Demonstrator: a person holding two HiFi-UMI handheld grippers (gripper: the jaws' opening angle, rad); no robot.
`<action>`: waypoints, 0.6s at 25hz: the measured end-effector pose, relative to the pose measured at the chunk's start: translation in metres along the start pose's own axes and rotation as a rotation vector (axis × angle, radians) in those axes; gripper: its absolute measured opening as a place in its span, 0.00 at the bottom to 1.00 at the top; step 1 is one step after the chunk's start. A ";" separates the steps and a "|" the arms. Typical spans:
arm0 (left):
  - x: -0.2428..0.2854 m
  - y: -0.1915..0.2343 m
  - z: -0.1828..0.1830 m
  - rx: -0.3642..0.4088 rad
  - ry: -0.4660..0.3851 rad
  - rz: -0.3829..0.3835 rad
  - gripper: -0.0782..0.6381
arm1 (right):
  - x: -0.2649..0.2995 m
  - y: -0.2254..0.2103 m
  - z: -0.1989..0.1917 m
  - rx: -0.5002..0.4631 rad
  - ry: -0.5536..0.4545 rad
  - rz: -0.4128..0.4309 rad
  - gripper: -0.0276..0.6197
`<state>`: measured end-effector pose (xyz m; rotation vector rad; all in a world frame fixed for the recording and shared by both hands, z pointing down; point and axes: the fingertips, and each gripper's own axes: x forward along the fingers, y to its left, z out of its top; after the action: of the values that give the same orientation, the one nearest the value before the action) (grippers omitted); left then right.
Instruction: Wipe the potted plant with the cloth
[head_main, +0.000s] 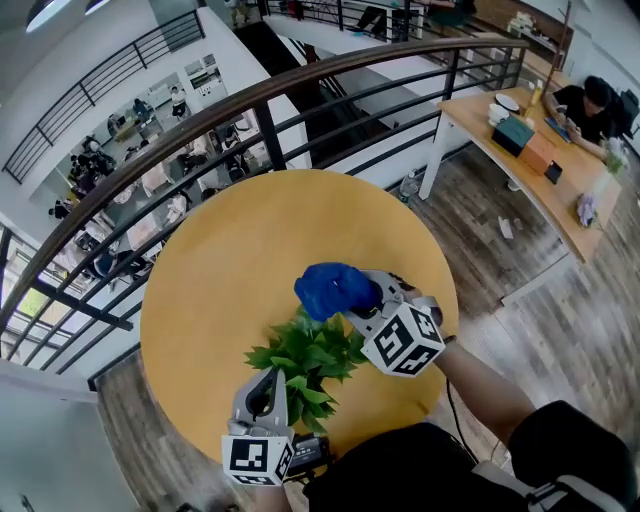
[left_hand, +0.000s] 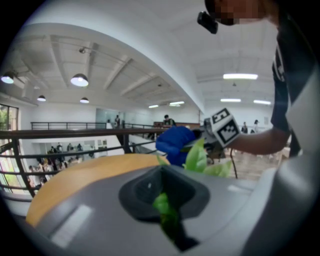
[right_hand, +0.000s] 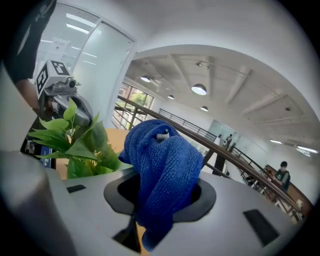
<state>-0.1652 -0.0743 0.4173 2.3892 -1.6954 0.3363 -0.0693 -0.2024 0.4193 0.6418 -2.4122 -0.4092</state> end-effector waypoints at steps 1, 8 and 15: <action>0.000 -0.001 0.000 -0.001 0.001 0.000 0.11 | 0.010 0.013 0.001 -0.032 0.008 0.051 0.27; 0.007 -0.010 0.001 0.000 0.003 -0.010 0.11 | 0.070 0.036 -0.082 -0.132 0.239 0.160 0.27; -0.003 -0.001 -0.003 -0.021 -0.001 0.012 0.11 | 0.075 -0.015 -0.110 -0.074 0.325 0.041 0.27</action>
<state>-0.1653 -0.0702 0.4193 2.3658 -1.7063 0.3174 -0.0481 -0.2697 0.5334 0.5763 -2.0884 -0.3462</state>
